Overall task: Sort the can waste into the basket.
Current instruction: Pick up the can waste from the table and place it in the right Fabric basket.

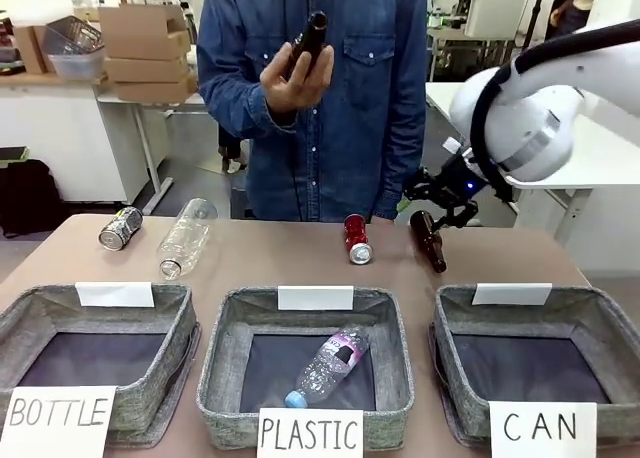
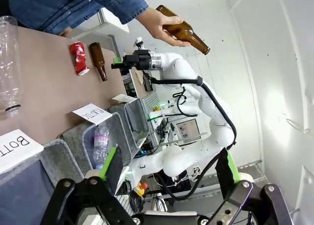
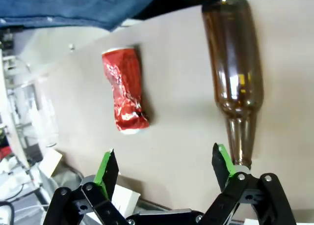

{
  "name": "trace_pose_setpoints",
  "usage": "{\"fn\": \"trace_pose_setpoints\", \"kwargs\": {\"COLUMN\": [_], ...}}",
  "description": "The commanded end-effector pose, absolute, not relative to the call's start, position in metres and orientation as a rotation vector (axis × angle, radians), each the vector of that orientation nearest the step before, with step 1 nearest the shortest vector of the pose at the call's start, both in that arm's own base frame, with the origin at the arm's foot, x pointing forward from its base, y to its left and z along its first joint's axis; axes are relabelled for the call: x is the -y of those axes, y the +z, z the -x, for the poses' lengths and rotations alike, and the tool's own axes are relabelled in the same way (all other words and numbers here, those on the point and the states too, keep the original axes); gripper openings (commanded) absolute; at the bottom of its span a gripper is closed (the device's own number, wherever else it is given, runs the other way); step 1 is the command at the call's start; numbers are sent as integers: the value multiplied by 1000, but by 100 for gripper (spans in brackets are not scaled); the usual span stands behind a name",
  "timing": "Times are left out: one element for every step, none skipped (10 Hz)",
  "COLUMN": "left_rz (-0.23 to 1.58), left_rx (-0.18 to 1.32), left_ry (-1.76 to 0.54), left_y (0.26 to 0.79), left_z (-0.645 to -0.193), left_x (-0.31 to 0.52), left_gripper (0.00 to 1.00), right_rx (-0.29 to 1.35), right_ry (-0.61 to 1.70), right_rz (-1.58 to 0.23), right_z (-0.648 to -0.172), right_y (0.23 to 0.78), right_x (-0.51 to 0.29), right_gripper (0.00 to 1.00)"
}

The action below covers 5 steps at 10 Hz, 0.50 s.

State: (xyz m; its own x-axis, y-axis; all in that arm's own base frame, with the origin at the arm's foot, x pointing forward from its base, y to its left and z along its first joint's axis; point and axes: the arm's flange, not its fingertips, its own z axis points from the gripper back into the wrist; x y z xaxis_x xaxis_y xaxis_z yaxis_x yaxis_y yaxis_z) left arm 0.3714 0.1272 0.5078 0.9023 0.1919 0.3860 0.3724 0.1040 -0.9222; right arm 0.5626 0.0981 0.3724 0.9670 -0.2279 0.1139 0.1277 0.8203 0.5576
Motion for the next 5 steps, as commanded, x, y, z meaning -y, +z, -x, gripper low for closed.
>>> {"fn": "trace_pose_setpoints", "kwargs": {"left_rz": [1496, 1496, 1496, 1496, 1496], "left_rx": [490, 490, 490, 490, 490], "left_ry": [-156, -156, -156, -156, -156], "left_y": [509, 509, 509, 509, 509], "left_z": [-371, -371, -371, -371, -371], "left_x": [-126, -126, -126, -126, -126], "left_gripper": [100, 100, 100, 100, 100], "right_rx": [178, 182, 187, 196, 221], "right_ry": [-169, -203, -240, -268, -275], "right_rz": [-692, -735, -769, -803, -824], "right_z": [-540, -530, -520, -510, -500], "right_y": [363, 362, 360, 358, 358], "right_x": [-70, -53, -36, -18, -8], "right_gripper": [100, 100, 100, 100, 100]}}
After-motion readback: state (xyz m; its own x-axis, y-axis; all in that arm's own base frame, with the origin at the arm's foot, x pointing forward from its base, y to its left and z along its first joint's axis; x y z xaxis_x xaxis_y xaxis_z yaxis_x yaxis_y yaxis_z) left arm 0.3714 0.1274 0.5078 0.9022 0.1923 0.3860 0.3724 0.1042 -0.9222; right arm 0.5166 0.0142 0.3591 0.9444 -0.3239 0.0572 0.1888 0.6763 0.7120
